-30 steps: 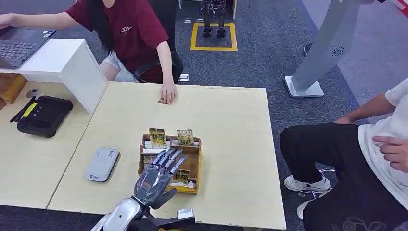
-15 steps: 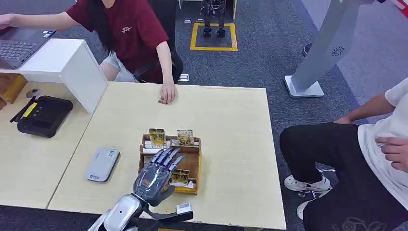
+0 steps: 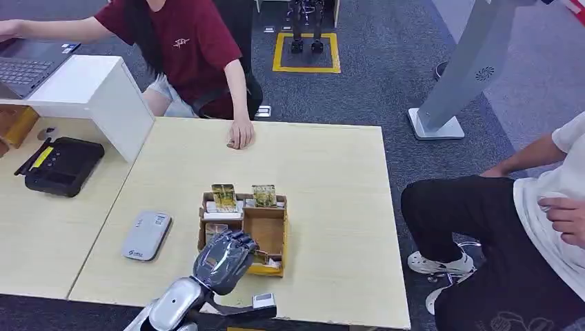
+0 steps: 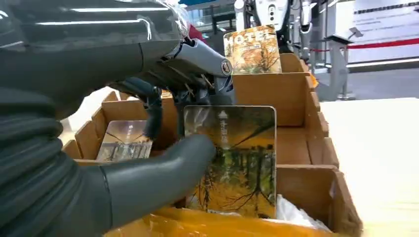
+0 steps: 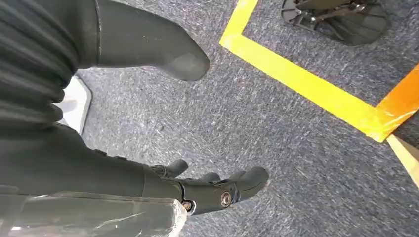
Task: Pass the card to the sensor for recognition and then transmit it.
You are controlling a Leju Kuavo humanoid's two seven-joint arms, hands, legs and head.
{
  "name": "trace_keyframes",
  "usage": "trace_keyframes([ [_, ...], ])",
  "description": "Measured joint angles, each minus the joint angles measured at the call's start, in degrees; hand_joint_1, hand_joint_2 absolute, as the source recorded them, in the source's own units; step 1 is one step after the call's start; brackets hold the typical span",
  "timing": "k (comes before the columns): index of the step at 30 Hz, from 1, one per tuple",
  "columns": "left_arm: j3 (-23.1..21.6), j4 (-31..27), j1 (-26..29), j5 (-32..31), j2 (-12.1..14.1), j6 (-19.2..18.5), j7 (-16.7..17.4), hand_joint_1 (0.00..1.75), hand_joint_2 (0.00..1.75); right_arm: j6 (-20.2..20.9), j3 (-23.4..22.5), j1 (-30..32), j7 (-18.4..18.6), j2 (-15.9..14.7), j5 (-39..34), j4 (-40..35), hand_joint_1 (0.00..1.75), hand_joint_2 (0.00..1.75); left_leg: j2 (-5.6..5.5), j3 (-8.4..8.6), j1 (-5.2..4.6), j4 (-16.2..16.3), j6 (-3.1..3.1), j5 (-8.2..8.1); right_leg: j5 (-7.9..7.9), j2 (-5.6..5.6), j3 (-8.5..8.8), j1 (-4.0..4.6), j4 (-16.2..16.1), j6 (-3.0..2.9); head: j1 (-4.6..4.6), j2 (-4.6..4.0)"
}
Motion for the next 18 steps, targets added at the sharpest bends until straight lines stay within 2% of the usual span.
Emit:
trace_keyframes([
  [1,0.0,0.1,-0.1,0.1,0.0,-0.1,-0.1,1.69,1.75,0.0,0.0,0.0,0.2,0.0,0.0,0.0,0.0,1.75,0.0,0.0,0.0,0.0,0.0,0.0,0.0,0.0,0.0,0.0,0.0,0.0,0.0,0.0],
  [2,0.0,0.1,-0.1,0.1,0.0,-0.1,-0.1,1.59,1.75,0.0,0.0,0.0,0.3,0.0,0.0,0.0,0.0,1.75,0.0,0.01,0.0,0.0,0.0,0.0,0.0,0.0,0.0,0.0,0.0,0.0,0.0,0.0],
  [5,0.0,0.3,-0.1,0.3,0.0,-0.2,-0.2,1.57,1.75,0.0,0.0,0.0,0.6,0.0,0.1,0.0,0.0,1.75,0.01,0.02,0.0,0.0,0.0,0.0,0.0,0.0,0.0,0.0,0.0,0.0,0.0,0.0],
  [7,0.0,0.4,-0.2,0.4,0.0,-0.2,-0.2,1.59,1.75,0.0,0.0,0.0,0.9,0.0,0.2,0.0,0.0,1.75,0.0,0.01,0.0,0.0,0.0,0.0,0.0,0.0,0.0,0.0,0.0,0.0,0.0,0.0],
  [11,0.0,0.7,-0.3,0.6,0.0,-0.3,-0.2,1.75,1.75,0.0,0.0,0.0,1.3,0.0,0.3,0.0,0.0,1.75,0.01,0.01,0.0,0.0,0.0,0.0,0.0,0.0,0.0,0.0,0.0,0.0,0.0,0.0],
  [18,0.0,0.8,-0.3,4.7,0.2,0.0,-2.3,1.75,1.75,-0.1,0.1,0.0,1.8,0.1,0.3,0.0,0.0,1.75,0.01,0.0,0.0,0.0,0.0,0.0,0.0,0.0,0.0,0.0,0.0,0.0,0.0,0.0],
])
